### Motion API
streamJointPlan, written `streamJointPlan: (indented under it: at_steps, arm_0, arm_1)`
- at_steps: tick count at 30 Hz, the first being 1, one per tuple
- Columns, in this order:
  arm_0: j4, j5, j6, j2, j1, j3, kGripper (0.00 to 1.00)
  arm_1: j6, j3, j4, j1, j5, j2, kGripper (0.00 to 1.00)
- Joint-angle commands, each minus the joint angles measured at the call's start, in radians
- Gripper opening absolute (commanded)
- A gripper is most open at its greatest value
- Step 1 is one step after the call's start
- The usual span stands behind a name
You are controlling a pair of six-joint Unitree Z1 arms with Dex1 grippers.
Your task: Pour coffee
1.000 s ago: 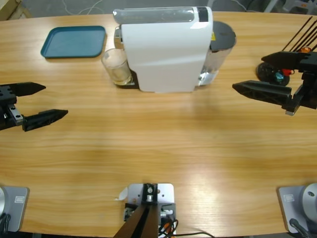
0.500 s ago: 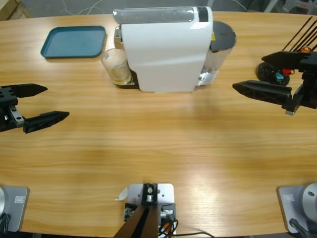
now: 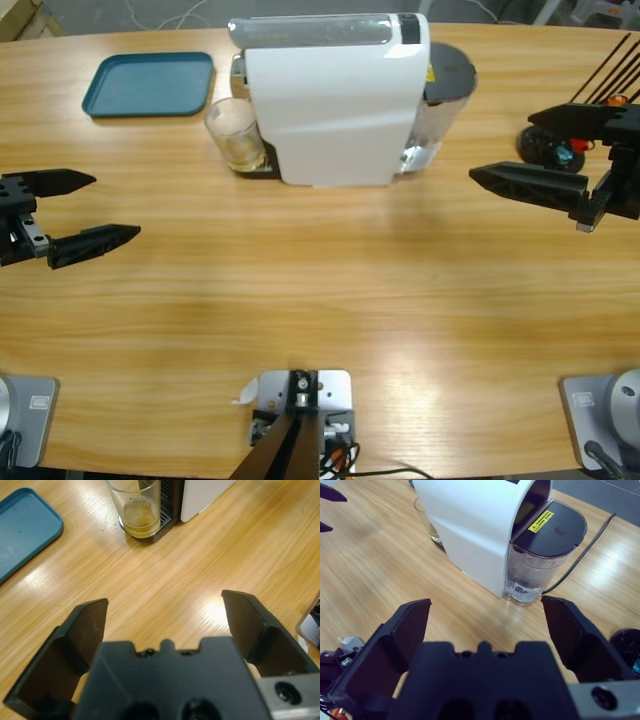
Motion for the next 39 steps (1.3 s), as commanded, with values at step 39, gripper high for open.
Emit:
streamJointPlan:
  at_steps: [39]
  arm_0:
    - [-0.064, -0.43, 0.511, 0.624, 0.302, -0.398, 0.991]
  arm_1:
    - [0.007, 0.038, -0.018, 0.023, 0.007, 0.106, 1.0]
